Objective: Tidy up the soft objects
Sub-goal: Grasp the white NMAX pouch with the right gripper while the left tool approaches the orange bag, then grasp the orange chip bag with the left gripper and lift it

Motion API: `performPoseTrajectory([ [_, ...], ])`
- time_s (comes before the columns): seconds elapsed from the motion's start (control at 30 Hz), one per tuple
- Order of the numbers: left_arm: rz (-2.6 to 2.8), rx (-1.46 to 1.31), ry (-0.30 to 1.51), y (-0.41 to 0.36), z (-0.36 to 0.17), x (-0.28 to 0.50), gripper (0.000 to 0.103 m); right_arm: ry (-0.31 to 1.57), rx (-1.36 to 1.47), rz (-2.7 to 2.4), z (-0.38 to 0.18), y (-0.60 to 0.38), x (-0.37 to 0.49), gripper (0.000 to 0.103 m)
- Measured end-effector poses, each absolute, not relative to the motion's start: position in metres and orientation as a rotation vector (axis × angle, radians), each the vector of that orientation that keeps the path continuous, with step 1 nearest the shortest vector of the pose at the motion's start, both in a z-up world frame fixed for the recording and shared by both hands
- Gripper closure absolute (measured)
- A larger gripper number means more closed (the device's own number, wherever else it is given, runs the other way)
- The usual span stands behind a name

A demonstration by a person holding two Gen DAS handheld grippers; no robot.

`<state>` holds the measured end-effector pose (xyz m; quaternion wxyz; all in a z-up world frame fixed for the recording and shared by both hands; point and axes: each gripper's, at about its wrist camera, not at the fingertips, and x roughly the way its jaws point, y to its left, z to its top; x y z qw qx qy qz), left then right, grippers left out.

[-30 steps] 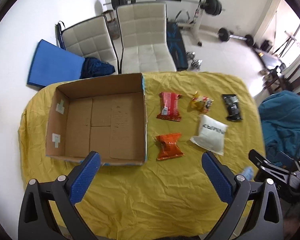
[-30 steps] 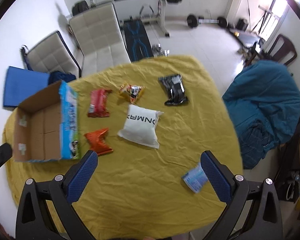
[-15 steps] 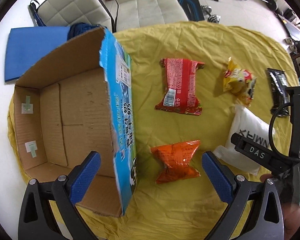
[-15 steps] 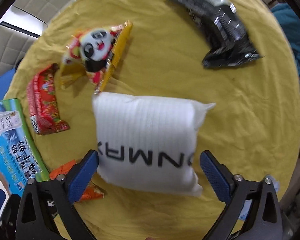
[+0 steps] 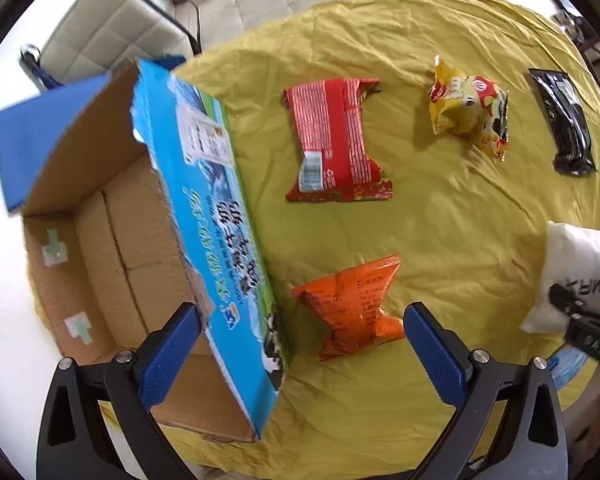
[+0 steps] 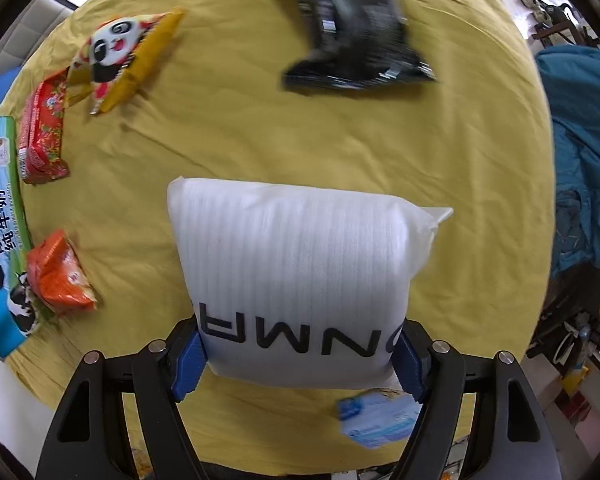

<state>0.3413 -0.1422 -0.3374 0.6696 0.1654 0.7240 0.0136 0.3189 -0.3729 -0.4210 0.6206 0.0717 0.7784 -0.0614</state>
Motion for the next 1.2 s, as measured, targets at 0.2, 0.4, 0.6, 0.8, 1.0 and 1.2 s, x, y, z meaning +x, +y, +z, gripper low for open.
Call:
performPoseTrajectory([
  [0.2, 0.015, 0.405, 1.538, -0.164, -0.308, 0.325, 0.000, 1.767, 0.203, -0.143, -0.417, -0.395, 0.293, 0.024],
  [0.4, -0.113, 0.363, 1.783, -0.185, -0.364, 0.334, 0.000, 1.770, 0.220, -0.123, -0.414, -0.398, 0.283, 0.024],
  [0.6, -0.005, 0.576, 1.916, -0.184, -0.427, 0.351, 0.000, 1.760, 0.216, -0.113, -0.410, -0.402, 0.273, 0.024],
  [0.8, -0.018, 0.620, 1.945, -0.199, -0.451, 0.348, 0.024, 1.763, 0.224, -0.117, -0.417, -0.396, 0.272, 0.024],
  [1.0, -0.034, 0.477, 1.894, -0.204, -0.443, 0.345, 0.049, 1.763, 0.213, -0.098, -0.414, -0.404, 0.262, 0.025],
  [1.2, -0.067, 0.346, 1.857, -0.211, -0.440, 0.330, 0.039, 1.770, 0.247, -0.118, -0.422, -0.421, 0.249, 0.025],
])
